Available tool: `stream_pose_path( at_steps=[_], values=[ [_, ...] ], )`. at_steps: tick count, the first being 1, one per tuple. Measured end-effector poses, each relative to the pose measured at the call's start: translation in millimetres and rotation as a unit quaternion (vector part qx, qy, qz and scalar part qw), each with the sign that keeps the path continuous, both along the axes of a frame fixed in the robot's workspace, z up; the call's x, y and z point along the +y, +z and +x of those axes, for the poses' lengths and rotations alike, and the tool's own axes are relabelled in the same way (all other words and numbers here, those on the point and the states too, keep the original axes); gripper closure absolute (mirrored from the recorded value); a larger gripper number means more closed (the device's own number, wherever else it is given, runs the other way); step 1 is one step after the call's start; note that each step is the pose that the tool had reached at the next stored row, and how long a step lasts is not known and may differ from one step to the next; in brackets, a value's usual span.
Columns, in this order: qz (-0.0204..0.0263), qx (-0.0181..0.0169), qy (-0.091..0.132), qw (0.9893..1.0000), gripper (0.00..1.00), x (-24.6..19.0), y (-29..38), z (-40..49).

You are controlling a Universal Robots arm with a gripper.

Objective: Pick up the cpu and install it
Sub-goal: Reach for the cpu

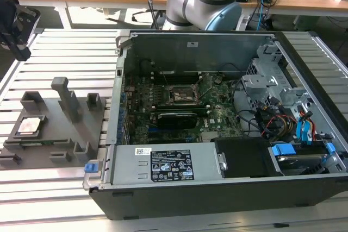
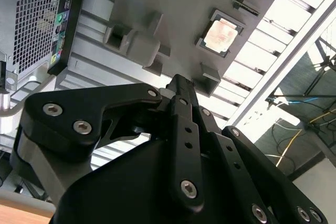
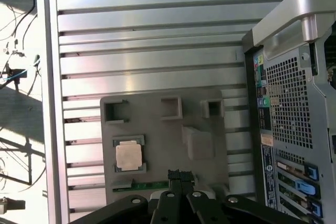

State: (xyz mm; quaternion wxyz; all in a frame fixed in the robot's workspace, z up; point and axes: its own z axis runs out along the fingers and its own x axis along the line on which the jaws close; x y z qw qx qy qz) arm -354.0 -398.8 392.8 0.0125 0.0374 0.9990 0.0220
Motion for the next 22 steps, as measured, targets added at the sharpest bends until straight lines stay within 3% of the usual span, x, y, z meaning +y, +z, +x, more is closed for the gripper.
stream_pose_path(
  at_steps=[22],
  values=[
    [-0.0006,0.0,0.0,1.0,0.89,0.0,-0.6,-35.7]
  ],
)
